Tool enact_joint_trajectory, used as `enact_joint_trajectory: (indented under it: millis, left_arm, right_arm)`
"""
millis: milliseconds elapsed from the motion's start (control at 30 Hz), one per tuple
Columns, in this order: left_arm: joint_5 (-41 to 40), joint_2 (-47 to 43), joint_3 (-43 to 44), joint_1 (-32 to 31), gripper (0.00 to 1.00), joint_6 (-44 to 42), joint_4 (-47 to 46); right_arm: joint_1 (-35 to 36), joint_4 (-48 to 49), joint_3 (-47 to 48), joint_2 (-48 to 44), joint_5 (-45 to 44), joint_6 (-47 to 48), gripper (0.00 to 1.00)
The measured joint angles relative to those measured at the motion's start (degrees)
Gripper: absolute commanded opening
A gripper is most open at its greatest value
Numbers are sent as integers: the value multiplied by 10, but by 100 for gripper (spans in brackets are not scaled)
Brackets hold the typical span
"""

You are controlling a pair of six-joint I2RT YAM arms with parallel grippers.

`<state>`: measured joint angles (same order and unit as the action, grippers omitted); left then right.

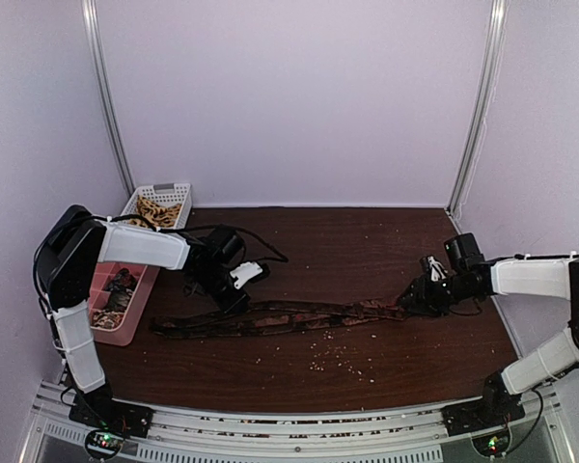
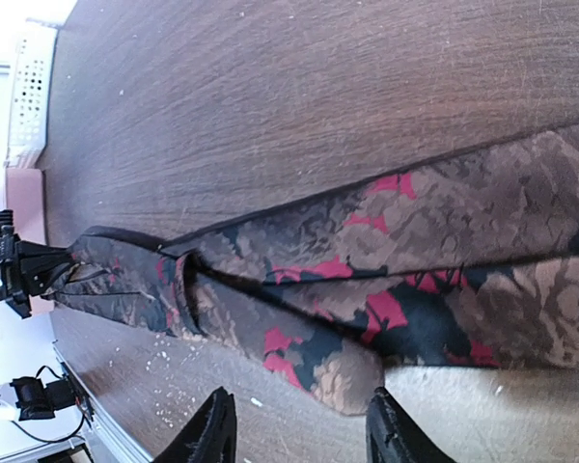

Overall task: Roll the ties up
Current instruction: Adjust the tie at the center of the board.

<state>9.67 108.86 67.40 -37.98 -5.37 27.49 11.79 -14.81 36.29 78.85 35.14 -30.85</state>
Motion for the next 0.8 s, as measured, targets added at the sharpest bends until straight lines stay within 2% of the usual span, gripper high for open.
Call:
enact_joint_trajectory:
  millis: [200,300,367,467,800]
  left_arm:
    - [2,0,0,0,0,0,0]
    - [3,0,0,0,0,0,0]
    - [4,0,0,0,0,0,0]
    - [4,0,0,0,0,1,0]
    - [7,0,1,0,2,8,0]
  right_arm:
    - [1,-8,-18,-1,3,-2,51]
    - [4,-7,-25,17,3,-4,42]
    - [9,-5,-26,29,4,-5,28]
    - [15,3,-26,36,7,-10,1]
    - [17,-23,23,36,-40,7,0]
